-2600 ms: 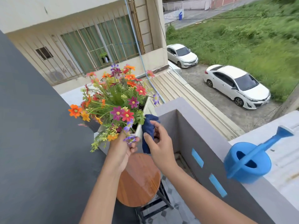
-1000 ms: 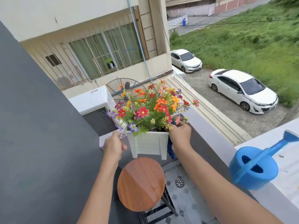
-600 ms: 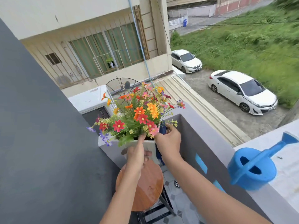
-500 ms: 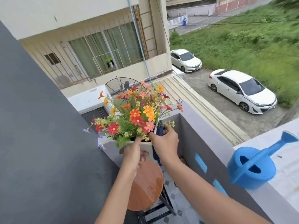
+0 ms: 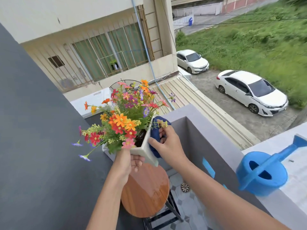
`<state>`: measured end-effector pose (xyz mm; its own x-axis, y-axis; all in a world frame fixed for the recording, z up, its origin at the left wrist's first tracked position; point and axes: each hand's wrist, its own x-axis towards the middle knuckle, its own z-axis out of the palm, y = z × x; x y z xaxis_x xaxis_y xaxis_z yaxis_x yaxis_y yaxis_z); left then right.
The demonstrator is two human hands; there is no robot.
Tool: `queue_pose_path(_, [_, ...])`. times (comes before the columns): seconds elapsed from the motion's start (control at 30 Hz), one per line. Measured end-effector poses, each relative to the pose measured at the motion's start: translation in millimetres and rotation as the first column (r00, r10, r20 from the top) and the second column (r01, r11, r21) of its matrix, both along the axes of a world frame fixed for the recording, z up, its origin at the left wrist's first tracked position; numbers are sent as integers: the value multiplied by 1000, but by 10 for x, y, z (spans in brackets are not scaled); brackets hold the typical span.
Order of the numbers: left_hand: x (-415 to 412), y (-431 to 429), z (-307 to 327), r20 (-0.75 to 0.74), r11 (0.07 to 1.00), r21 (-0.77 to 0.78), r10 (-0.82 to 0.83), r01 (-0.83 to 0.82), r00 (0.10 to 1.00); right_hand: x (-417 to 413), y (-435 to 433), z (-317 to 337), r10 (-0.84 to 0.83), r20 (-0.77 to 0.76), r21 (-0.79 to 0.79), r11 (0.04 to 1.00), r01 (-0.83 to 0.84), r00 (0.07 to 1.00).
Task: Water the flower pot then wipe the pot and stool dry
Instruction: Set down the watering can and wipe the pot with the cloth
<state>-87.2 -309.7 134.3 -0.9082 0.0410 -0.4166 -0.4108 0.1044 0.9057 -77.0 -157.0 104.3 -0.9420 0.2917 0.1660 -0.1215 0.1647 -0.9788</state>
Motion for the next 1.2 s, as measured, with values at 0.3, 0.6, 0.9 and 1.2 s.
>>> queue_pose_path(0.3, [43, 30, 45, -22, 997, 69, 21, -20, 1000, -322, 231, -81, -204, 62, 123, 973, 195, 977])
queue_pose_path(0.6, [13, 46, -34, -51, 1000, 4, 7, -7, 999, -370, 192, 195, -92, -80, -237, 969, 71, 992])
queue_pose_path(0.9, [-1, 30, 99, -64, 992, 124, 30, -21, 998, -447, 254, 134, -138, -56, -158, 979, 127, 989])
queue_pose_path(1.2, [-47, 167, -48, -56, 995, 20, 100, -99, 993, -444, 253, 24, -220, 116, -243, 939, 243, 969])
